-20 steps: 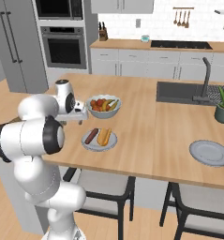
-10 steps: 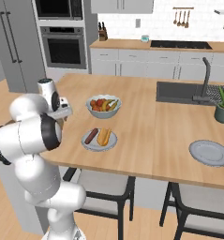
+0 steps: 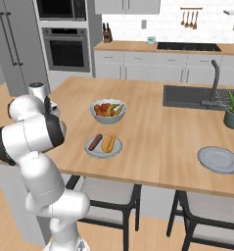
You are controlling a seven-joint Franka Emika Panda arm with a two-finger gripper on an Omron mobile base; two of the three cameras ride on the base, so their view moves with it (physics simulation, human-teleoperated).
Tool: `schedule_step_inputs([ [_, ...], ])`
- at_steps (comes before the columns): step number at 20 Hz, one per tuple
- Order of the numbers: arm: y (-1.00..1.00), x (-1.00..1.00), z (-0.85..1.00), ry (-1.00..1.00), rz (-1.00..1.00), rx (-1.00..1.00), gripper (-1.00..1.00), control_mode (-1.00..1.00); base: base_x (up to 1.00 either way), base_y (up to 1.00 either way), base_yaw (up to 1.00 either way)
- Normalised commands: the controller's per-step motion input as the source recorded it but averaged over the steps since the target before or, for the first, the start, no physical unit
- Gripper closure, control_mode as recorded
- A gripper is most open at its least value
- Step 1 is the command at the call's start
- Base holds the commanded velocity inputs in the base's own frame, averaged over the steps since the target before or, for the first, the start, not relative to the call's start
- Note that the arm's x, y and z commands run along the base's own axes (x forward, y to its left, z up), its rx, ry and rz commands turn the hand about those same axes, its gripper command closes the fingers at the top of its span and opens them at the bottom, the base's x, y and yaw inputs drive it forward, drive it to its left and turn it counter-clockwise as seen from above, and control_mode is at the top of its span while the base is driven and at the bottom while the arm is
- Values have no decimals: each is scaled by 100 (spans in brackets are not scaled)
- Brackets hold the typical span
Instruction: Place one bun and one sausage from the bowl on each plate.
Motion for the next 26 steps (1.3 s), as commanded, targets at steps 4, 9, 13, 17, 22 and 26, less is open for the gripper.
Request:
schedule_step_inputs([
  [4,62,0,-7,0,42,0,-100,-100,0,0,0],
  [9,24,15,-17,-3,19,0,-100,-100,0,0,0],
  [13,0,49,-30,-1,7,-3,-100,-100,0,0,0],
  [17,6,28,-48,0,5,-9,-100,-100,0,0,0],
  [22,0,-16,-21,-7,1,-3,-100,-100,0,0,0],
  [26,0,-32,-28,-5,1,0,-100,-100,0,0,0],
])
